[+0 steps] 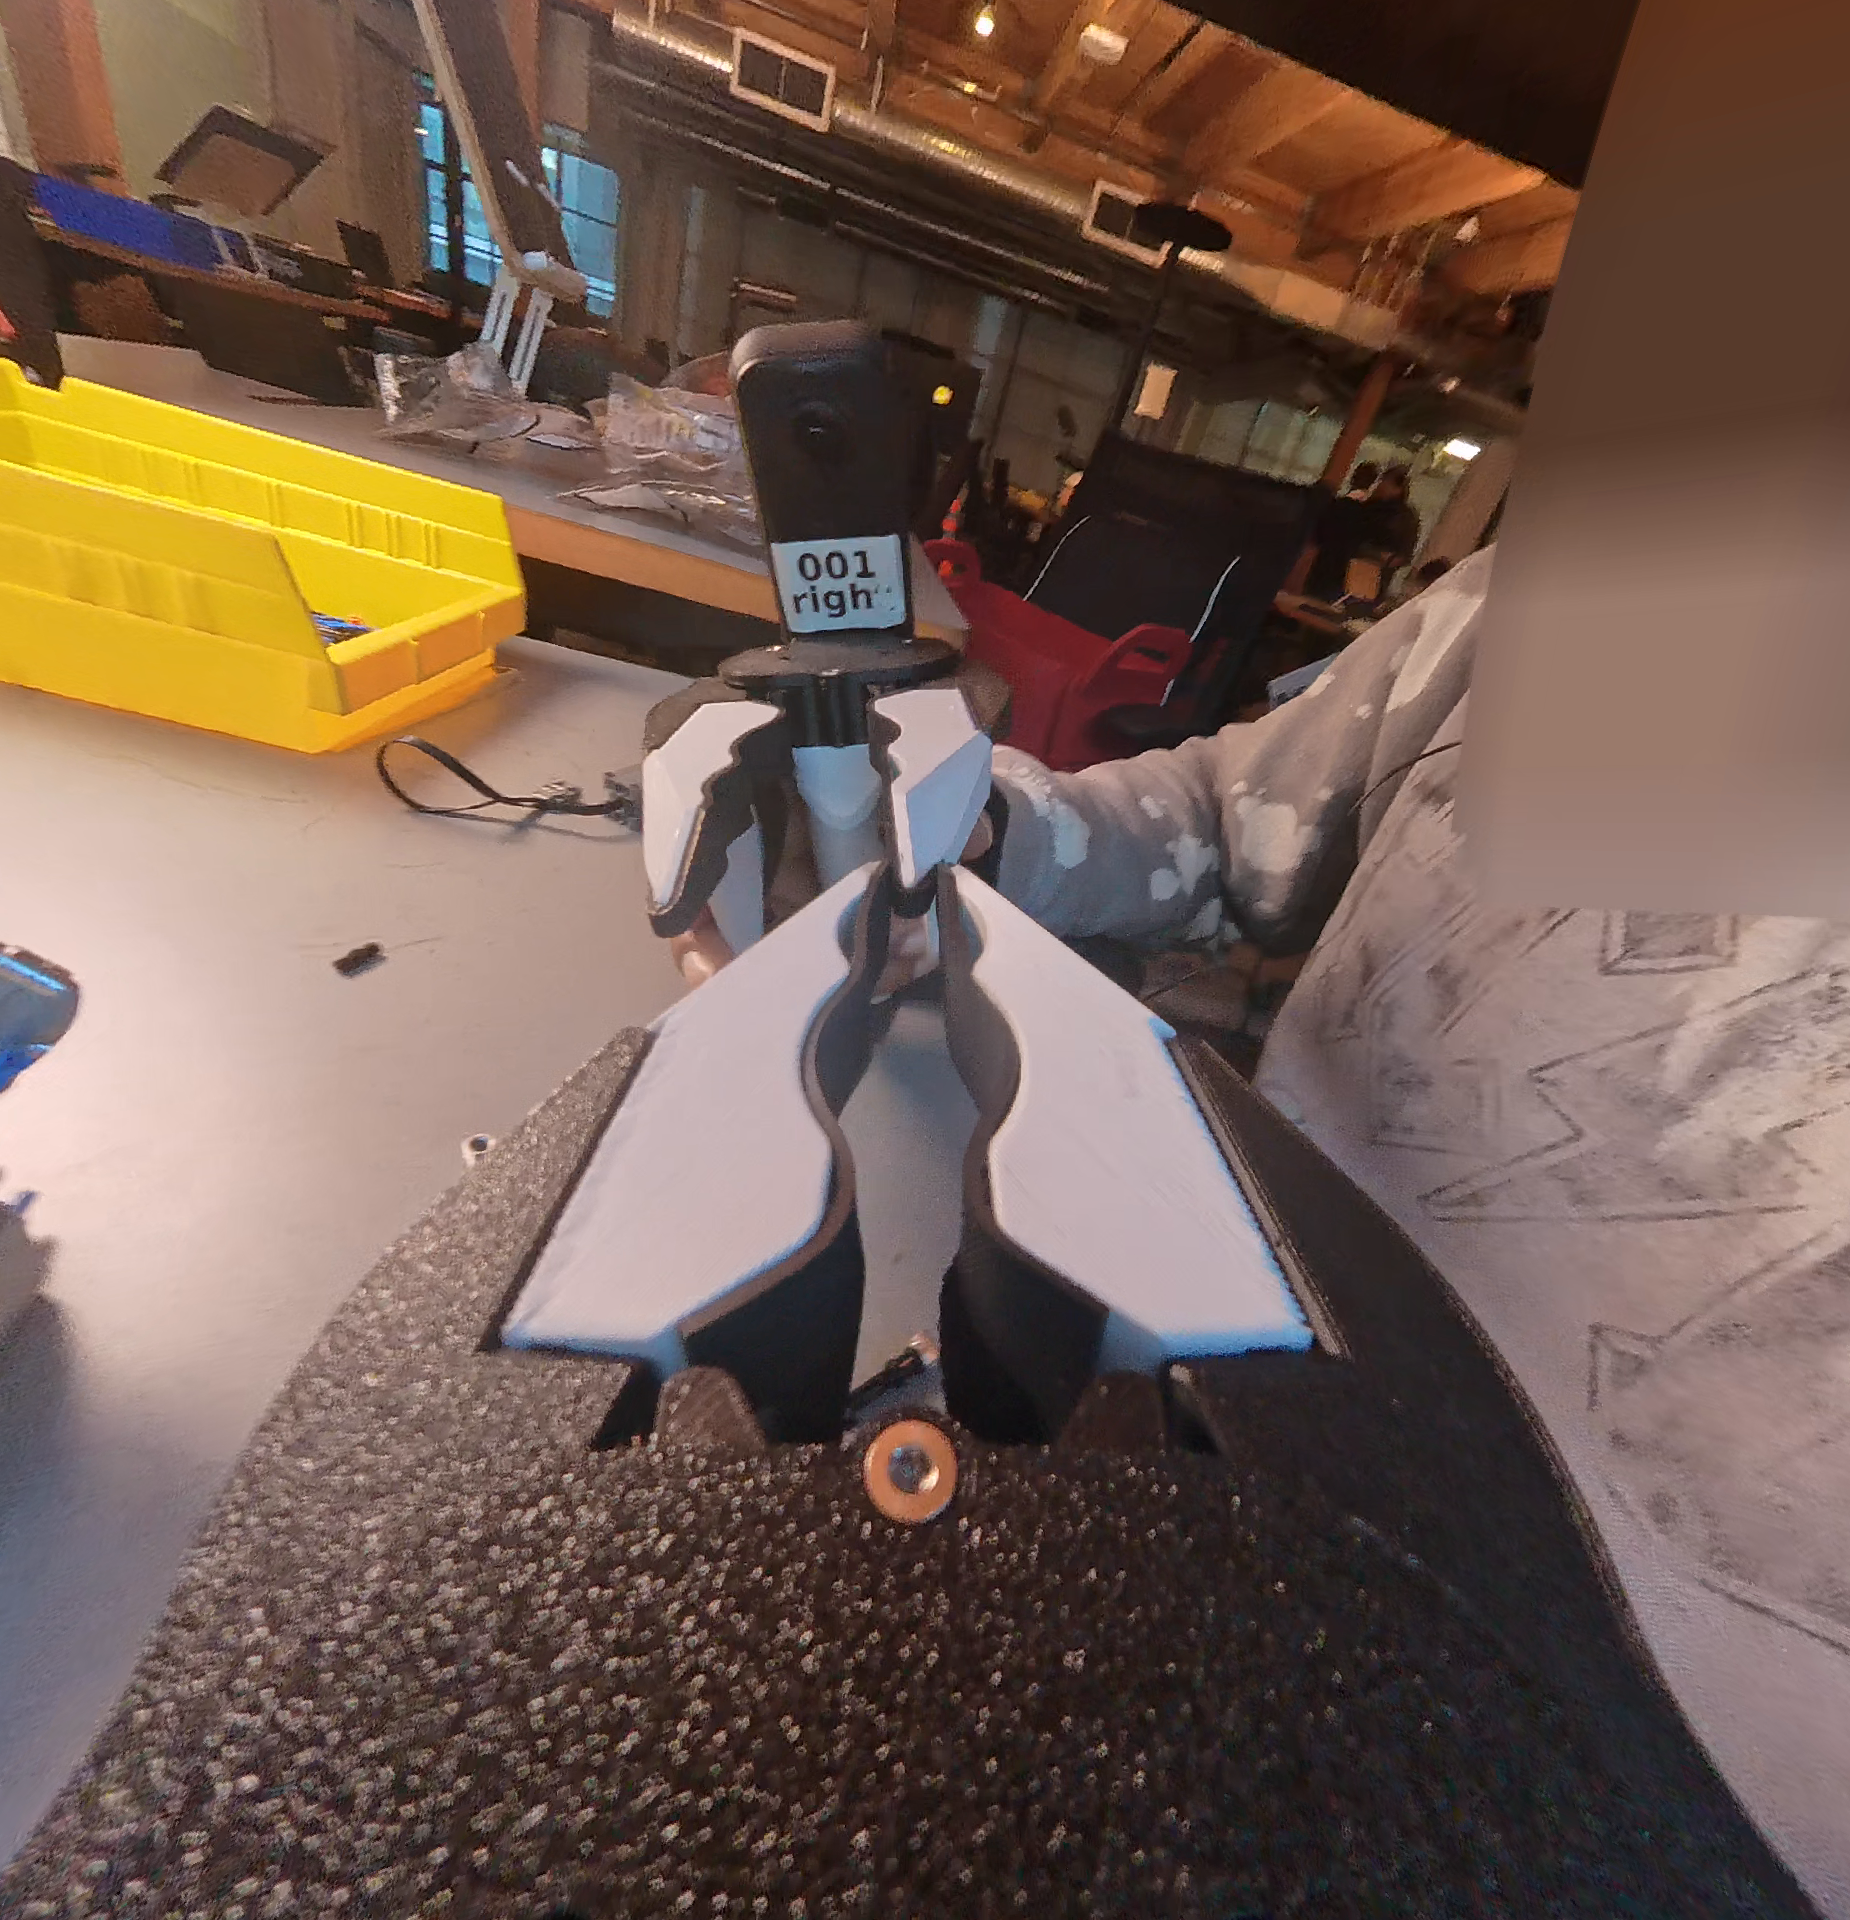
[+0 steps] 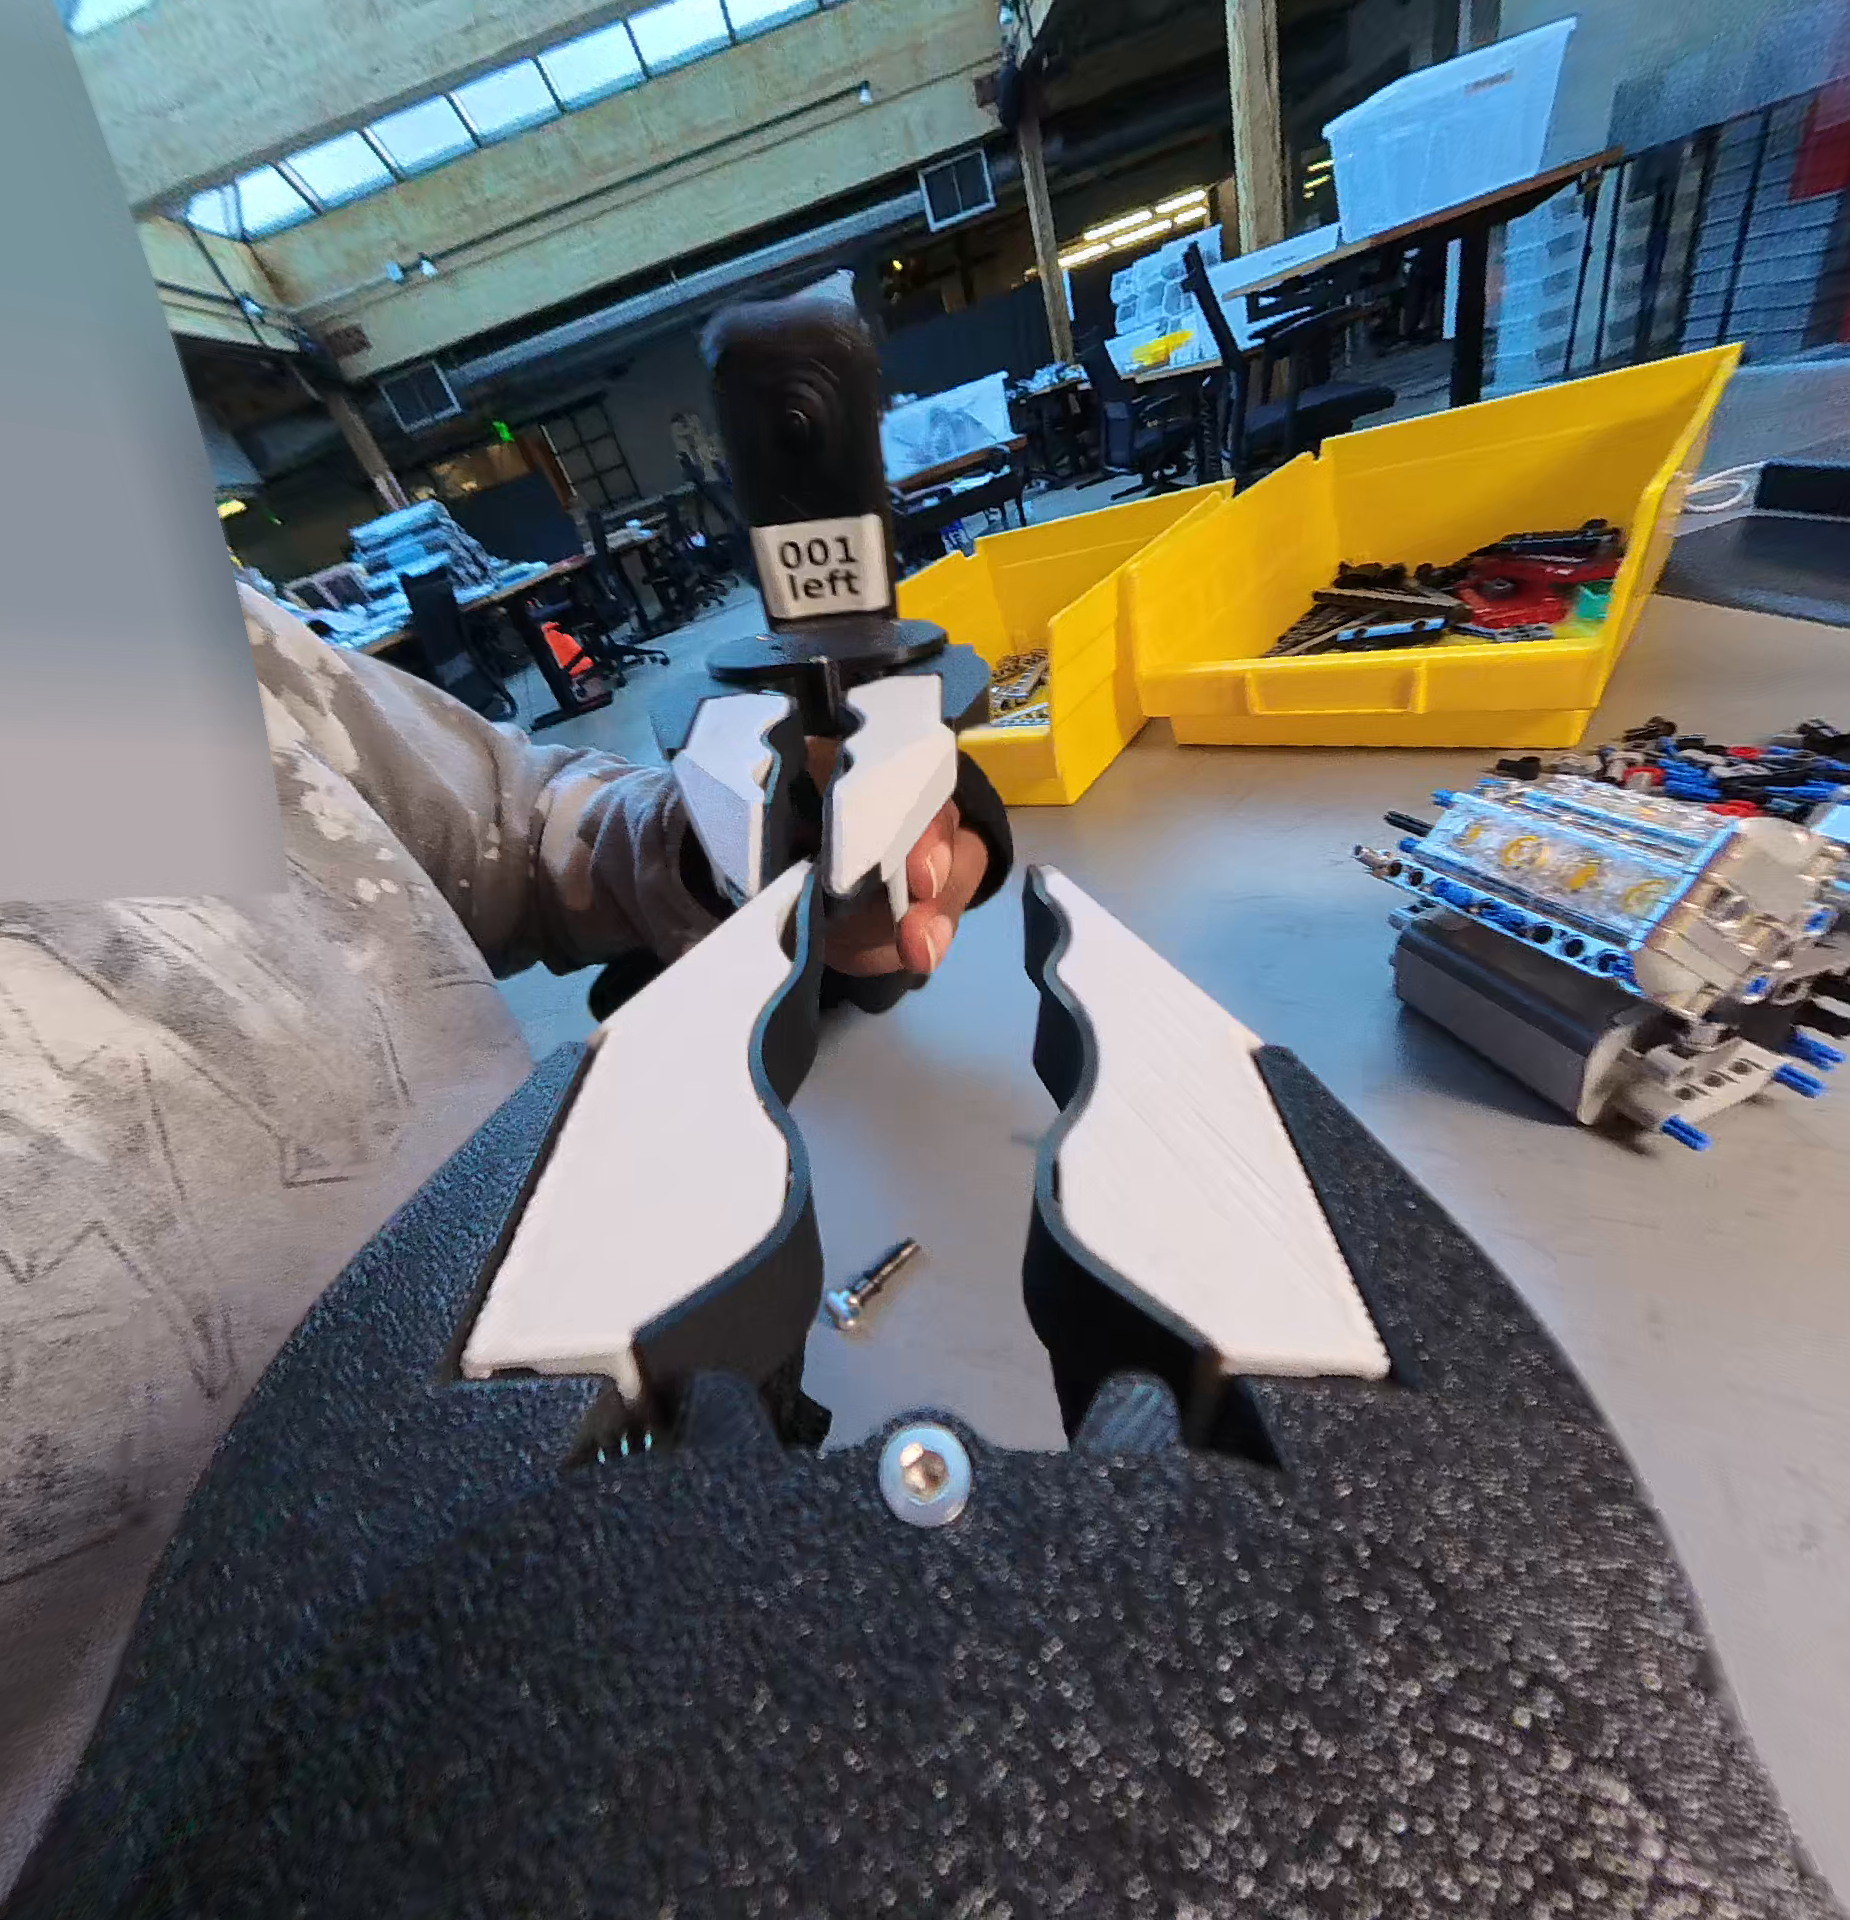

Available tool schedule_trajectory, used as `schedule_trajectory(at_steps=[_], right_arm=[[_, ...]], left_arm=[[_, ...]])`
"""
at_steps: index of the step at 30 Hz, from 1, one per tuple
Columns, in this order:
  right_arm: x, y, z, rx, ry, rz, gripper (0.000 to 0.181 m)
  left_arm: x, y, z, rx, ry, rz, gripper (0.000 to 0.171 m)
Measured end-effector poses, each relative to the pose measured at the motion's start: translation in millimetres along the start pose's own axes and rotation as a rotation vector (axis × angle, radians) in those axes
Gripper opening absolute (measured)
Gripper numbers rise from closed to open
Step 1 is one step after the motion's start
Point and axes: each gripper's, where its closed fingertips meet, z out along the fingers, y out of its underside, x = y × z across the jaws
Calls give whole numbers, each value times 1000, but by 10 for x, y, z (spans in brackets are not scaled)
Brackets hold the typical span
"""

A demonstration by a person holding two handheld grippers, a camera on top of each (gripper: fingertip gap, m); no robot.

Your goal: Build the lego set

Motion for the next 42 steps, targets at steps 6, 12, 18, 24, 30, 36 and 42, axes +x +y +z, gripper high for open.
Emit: schedule_trajectory(at_steps=[6,12,18,24,30,36,42], right_arm=[[323,-34,-146,-122,193,-269,41],[565,465,-356,-435,279,-438,40],[606,727,-369,-539,253,-437,36],[710,695,-422,-511,276,-365,34],[868,723,-508,-542,340,-355,34],[875,766,-498,-559,331,-343,34],[885,823,-475,-589,332,-347,34]], left_arm=[[-268,-61,-210,-58,-175,240,20],[-615,605,-505,-444,-244,268,25],[-610,1059,-499,-643,-194,262,25],[-715,1184,-520,-715,-244,260,0],[-851,1043,-593,-663,-318,235,0],[-780,984,-521,-598,-279,235,1],[-563,1041,-259,-605,-211,240,8]])
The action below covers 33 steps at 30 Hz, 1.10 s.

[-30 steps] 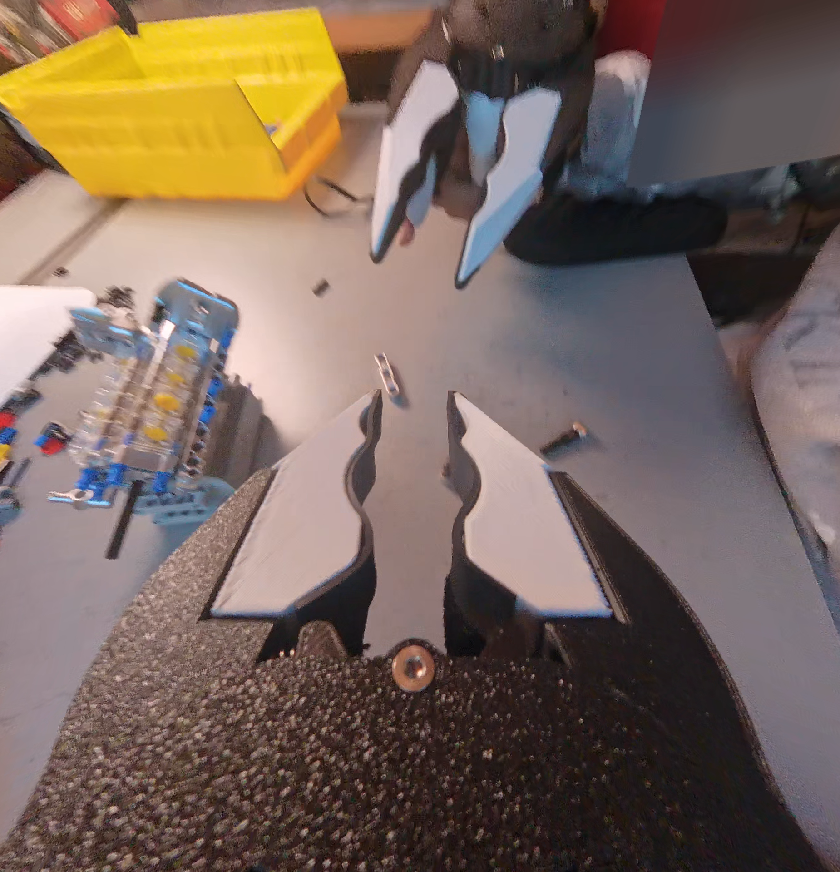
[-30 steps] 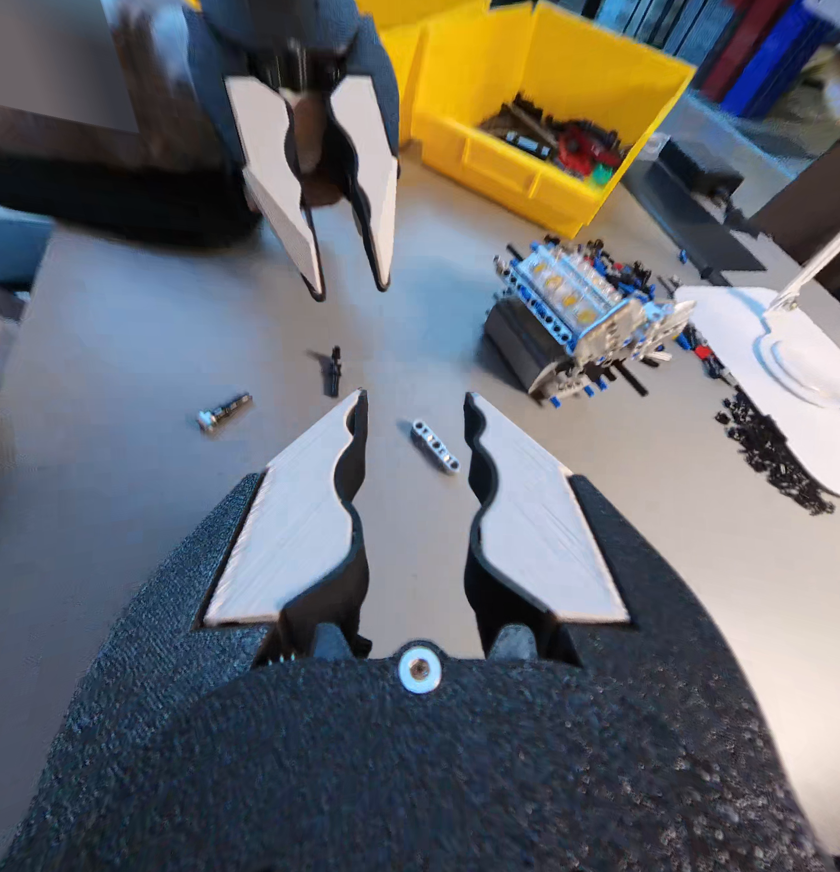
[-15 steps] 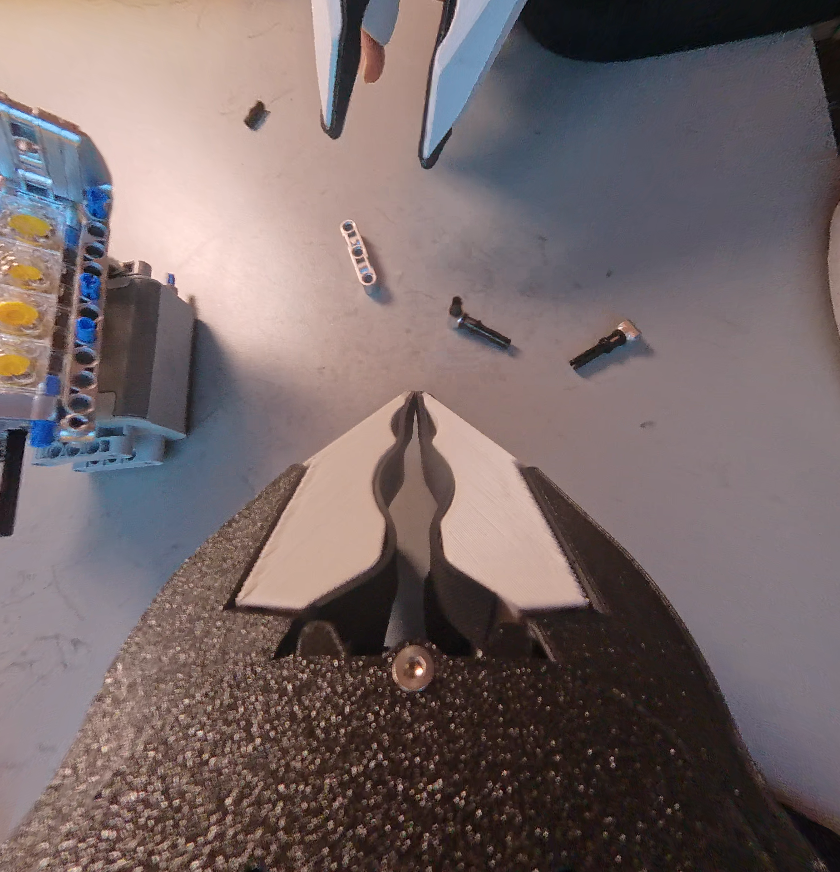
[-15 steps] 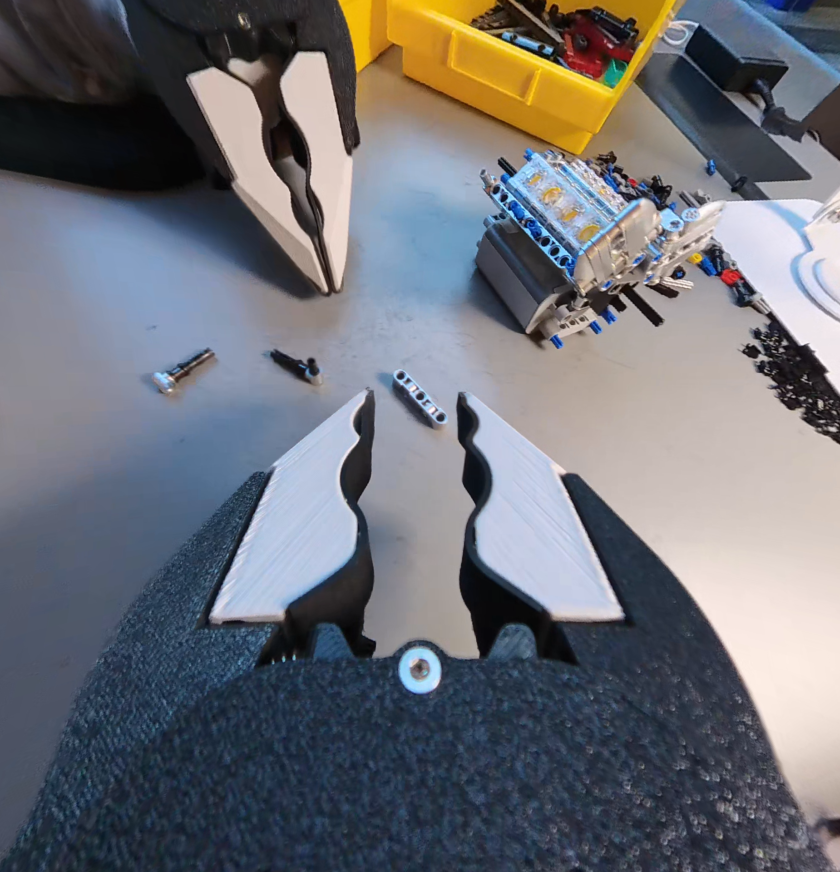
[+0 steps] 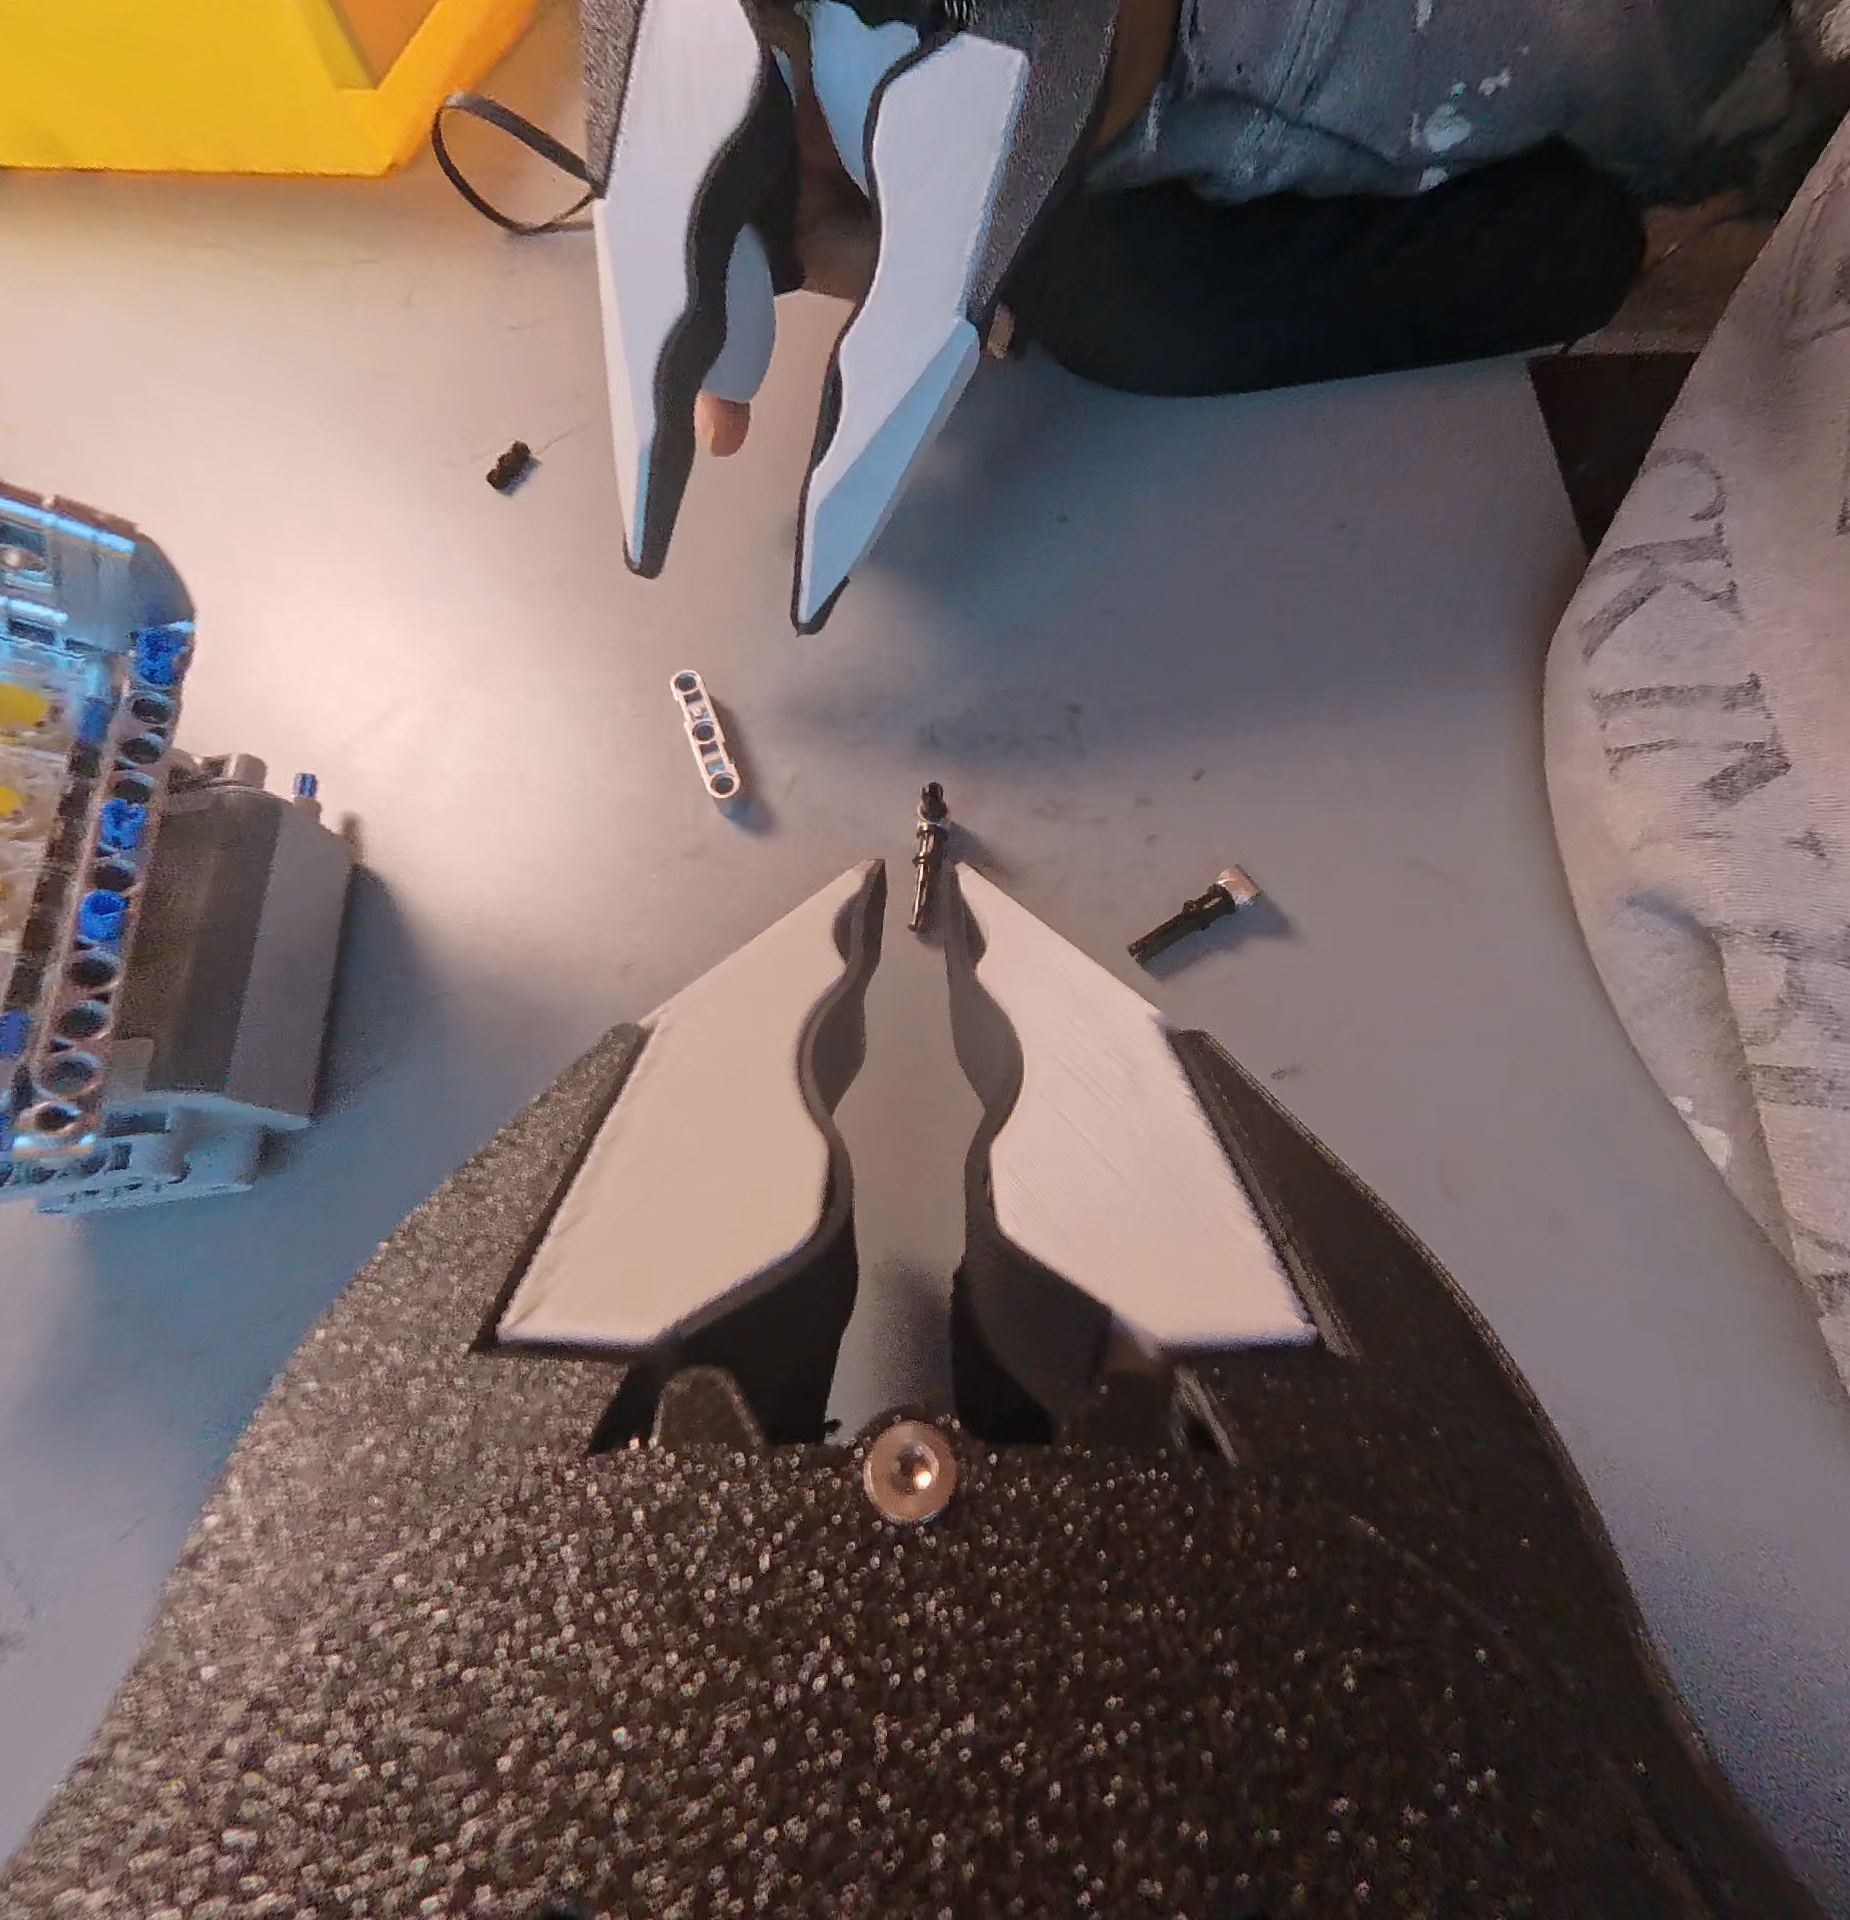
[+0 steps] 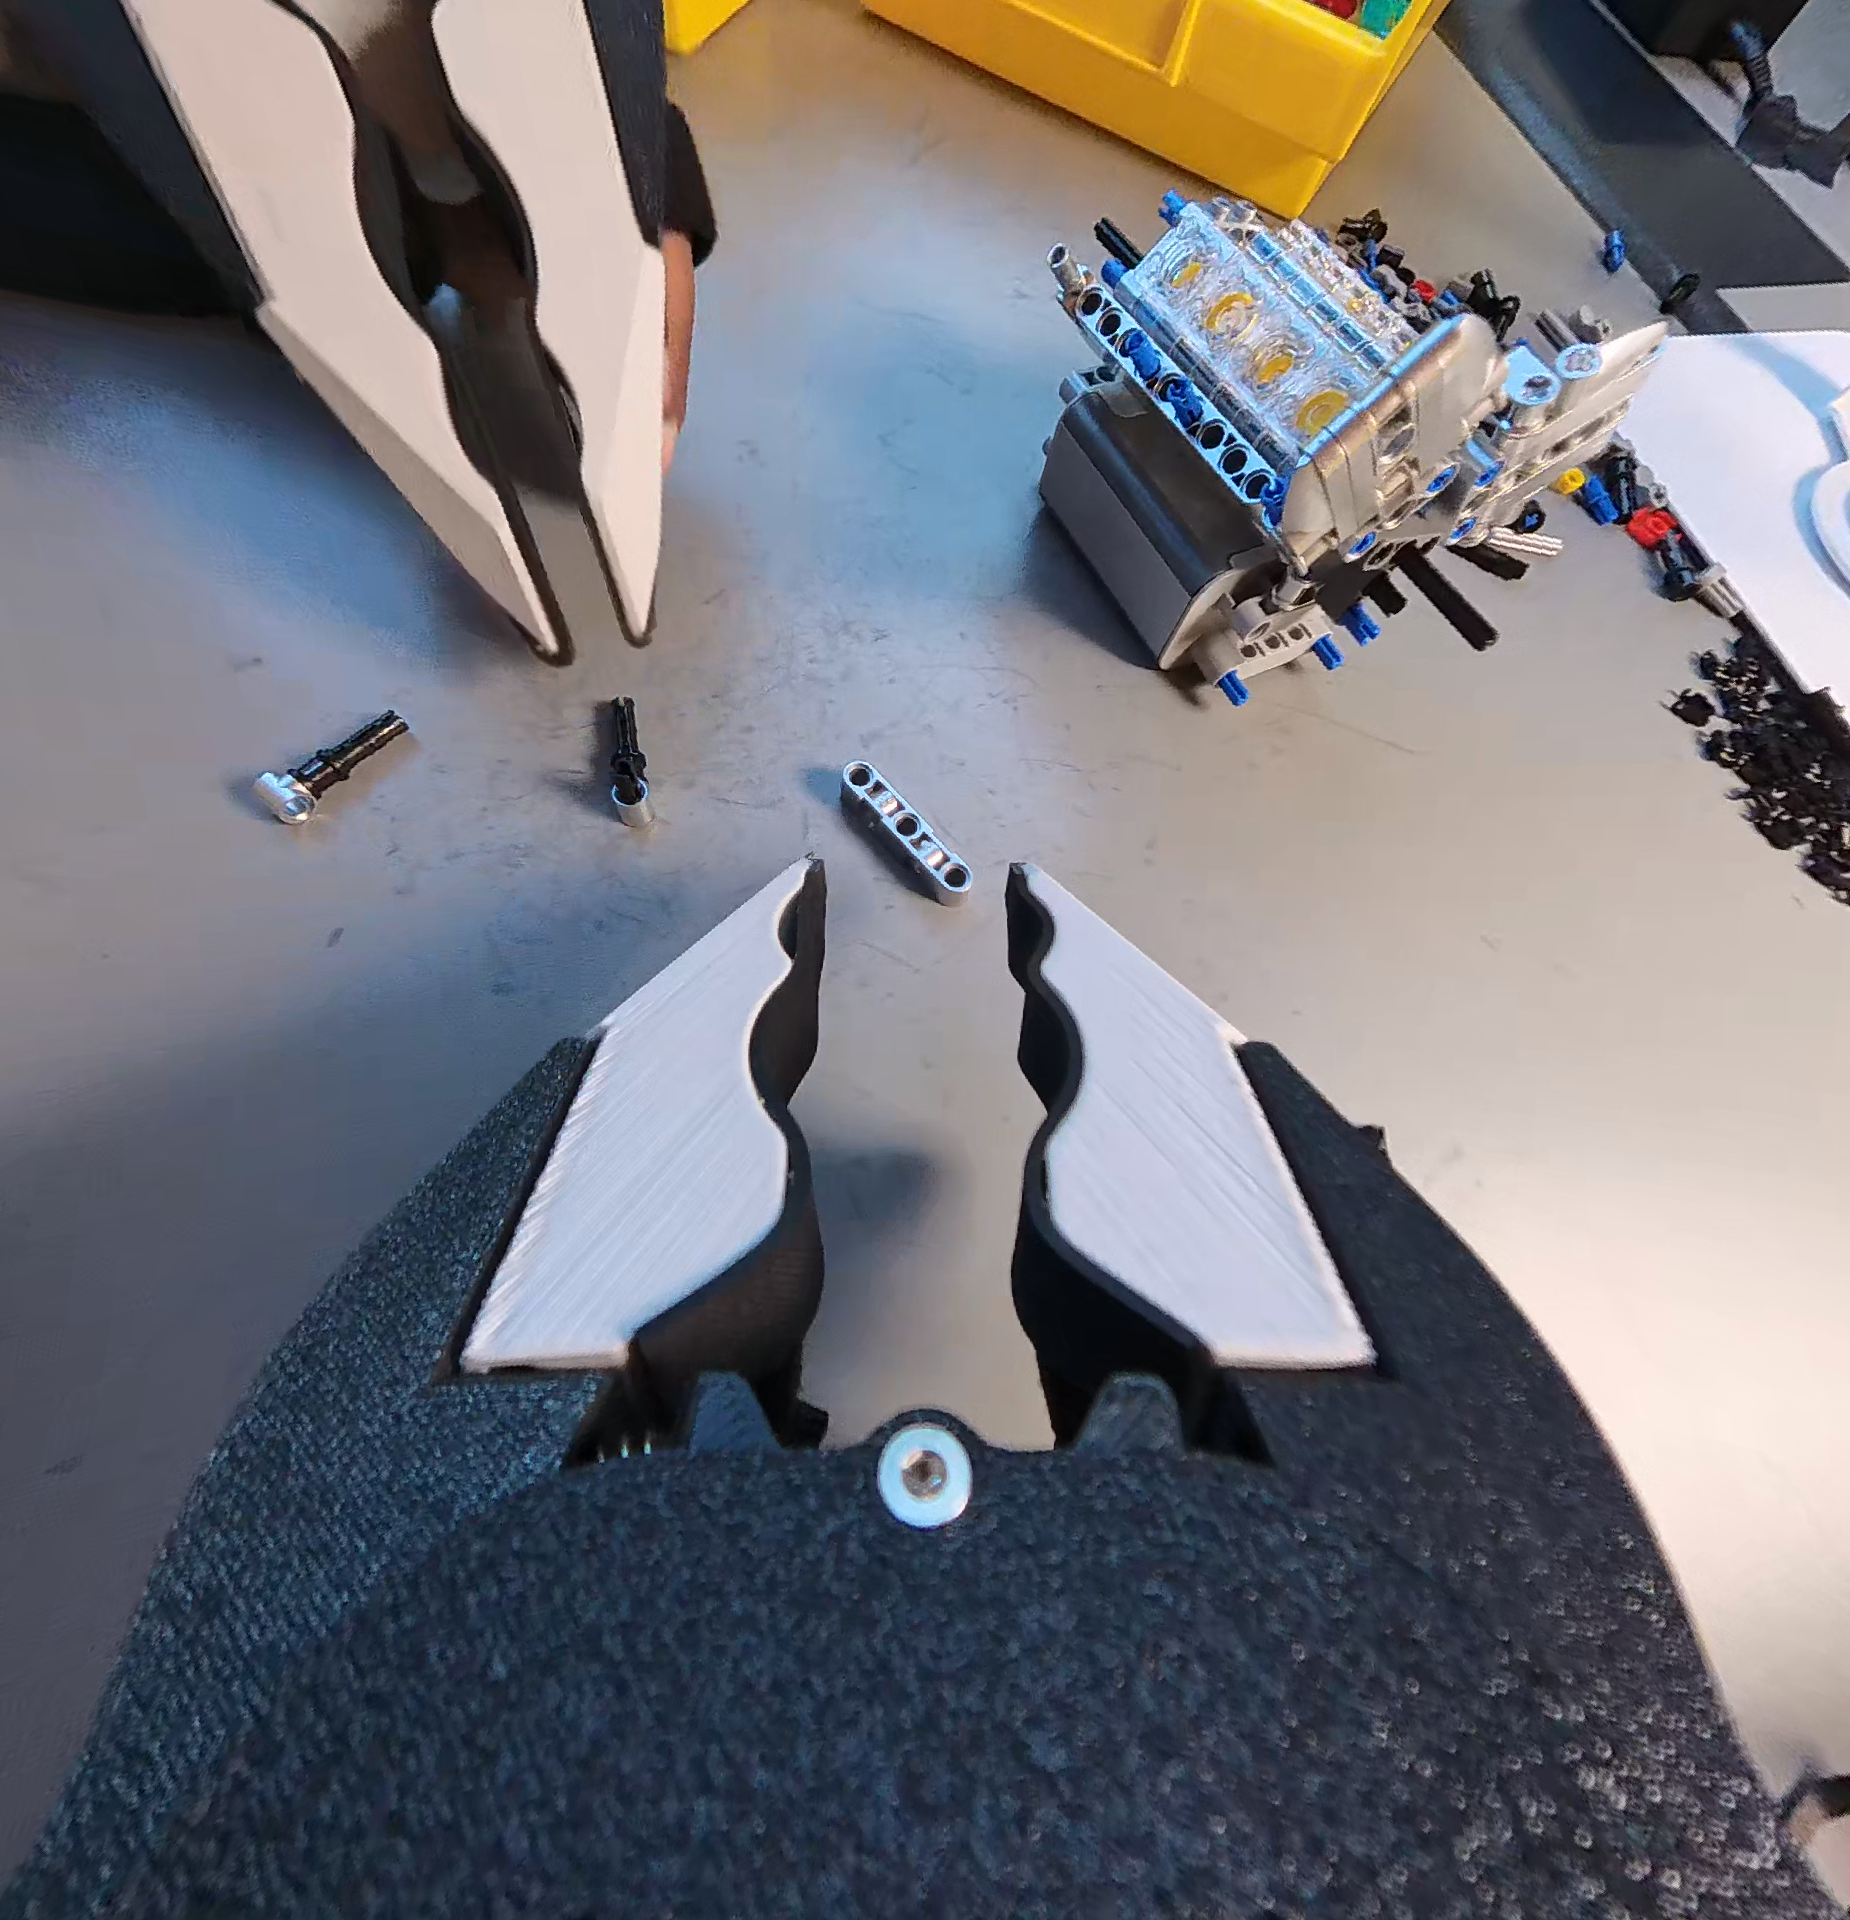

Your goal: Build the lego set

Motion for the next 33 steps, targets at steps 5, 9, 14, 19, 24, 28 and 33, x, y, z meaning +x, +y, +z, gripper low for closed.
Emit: schedule_trajectory(at_steps=[5,9,14,19,24,28,33], right_arm=[[-6,-4,16,-3,1,-4,34],[-11,4,23,-10,9,-17,34],[31,-1,16,-5,26,0,34],[55,-8,8,1,36,9,34],[81,6,18,-8,46,20,34],[89,-2,10,-2,46,27,34],[79,29,15,-19,52,6,34]], left_arm=[[-23,120,184,-116,-51,50,10],[10,124,216,-129,-28,45,3],[-87,166,159,-143,-67,27,2],[-417,292,-74,-137,-193,-60,2],[-683,412,-211,-157,-310,-98,3],[-687,445,-206,-167,-307,-110,3],[-683,453,-191,-170,-306,-106,3]])
